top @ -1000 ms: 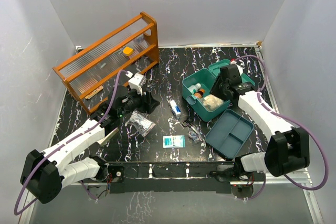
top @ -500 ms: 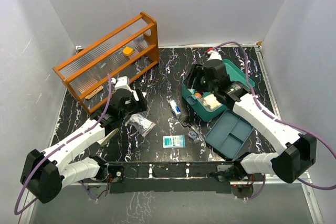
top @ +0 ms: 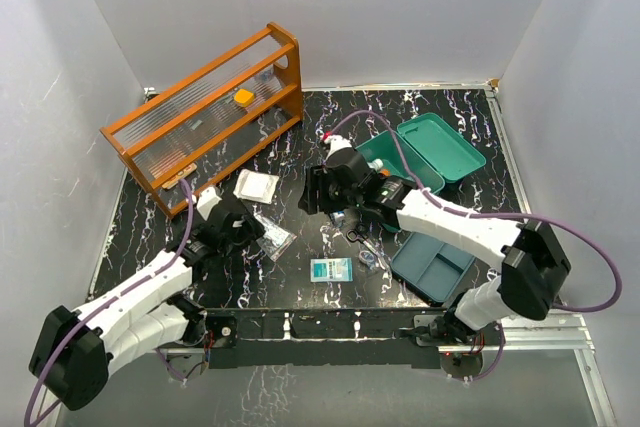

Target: Organize the medicine kit

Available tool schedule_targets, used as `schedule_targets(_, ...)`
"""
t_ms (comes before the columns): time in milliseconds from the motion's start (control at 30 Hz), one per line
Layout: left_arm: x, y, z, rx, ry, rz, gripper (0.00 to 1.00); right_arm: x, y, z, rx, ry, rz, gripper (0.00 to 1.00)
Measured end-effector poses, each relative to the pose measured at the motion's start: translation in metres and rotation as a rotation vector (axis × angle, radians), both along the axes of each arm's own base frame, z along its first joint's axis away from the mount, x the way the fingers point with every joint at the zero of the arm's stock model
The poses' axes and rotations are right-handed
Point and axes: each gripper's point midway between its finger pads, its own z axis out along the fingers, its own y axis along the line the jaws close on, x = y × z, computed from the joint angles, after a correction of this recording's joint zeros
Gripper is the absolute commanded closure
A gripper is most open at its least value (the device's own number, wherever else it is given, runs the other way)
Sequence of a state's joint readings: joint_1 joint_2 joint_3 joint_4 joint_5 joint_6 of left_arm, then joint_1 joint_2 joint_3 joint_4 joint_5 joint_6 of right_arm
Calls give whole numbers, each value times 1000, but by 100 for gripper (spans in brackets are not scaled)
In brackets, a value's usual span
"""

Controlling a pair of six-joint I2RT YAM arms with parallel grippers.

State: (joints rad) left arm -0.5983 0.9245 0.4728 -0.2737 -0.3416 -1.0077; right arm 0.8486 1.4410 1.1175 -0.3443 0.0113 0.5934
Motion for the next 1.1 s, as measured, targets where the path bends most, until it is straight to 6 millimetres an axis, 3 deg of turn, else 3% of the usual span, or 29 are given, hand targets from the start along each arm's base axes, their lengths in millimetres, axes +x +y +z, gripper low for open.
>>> schedule_targets(167,-5,2,-11,-18,25,31,33,-10,8,-32,-51,53,21,59)
schedule_targets(400,7,-3,-13,-46,12,54,37,-26,15,-70,-95,135,17,60)
schedule_targets(533,8,0,-26,-52,18,77,42,-28,21,-86,-92,174,-6,60)
schedule_targets(800,5,9,-42,-79,-1,92,54,-40,41,-140,-141,284,73,65)
schedule_targets(867,6,9,-43,-89,-12,90,56,-43,52,-147,-148,296,106,66)
schedule_targets(1100,8,6,-43,-105,-50,57,66,-46,79,-137,-110,275,160,69)
